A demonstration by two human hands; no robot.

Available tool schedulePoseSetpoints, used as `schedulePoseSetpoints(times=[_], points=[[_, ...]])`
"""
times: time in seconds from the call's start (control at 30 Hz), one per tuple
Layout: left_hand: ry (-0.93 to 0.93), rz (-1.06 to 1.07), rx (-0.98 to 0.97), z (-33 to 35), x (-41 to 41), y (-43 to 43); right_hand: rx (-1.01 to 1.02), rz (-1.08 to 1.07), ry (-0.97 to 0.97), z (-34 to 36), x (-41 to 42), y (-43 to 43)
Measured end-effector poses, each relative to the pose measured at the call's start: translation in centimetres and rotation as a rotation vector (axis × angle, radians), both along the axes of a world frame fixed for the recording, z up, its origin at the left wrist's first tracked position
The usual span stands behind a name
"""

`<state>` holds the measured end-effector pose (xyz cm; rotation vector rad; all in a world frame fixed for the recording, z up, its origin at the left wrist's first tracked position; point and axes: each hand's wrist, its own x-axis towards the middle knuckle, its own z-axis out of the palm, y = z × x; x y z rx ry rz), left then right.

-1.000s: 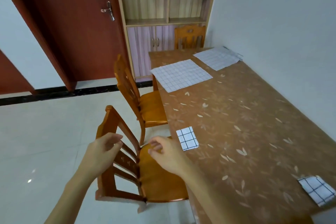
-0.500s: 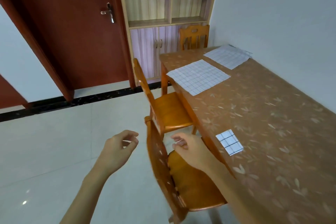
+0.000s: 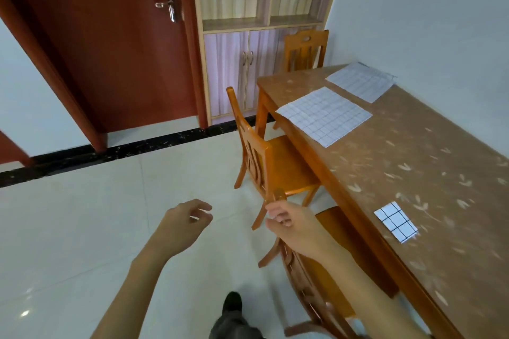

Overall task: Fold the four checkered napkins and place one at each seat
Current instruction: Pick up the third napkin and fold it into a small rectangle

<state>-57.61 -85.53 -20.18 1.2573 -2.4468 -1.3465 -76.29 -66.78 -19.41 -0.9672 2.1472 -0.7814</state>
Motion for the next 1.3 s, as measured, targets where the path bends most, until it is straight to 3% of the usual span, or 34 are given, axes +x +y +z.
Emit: schedulePoseSetpoints(times=[0.23, 0.43, 0.67, 0.83, 1.3], points=[[-0.122, -0.075, -0.038, -1.3, -3.0, -12.0, 0.056, 0.093, 0.038, -3.6, -3.7, -12.3], [-0.234, -0.161, -0.115, 0.8, -11.0, -22.0, 0.084, 0.113, 0.150, -2.3, -9.7, -20.8], [-0.189, -0.354, -0.104, 0.4, -22.9, -27.2, 0.053, -0.097, 0.182, -0.8, -17.3, -23.7], [-0.131, -0.509, -0.071, -0.5, -30.5, -30.6, 0.175, -0.250, 0.144, -1.0, -21.4, -23.4], [-0.046, -0.968, 0.026, -1.4, -48.6, -41.2, 0.219, -0.755, 0.084, -3.5, -27.3, -32.6]])
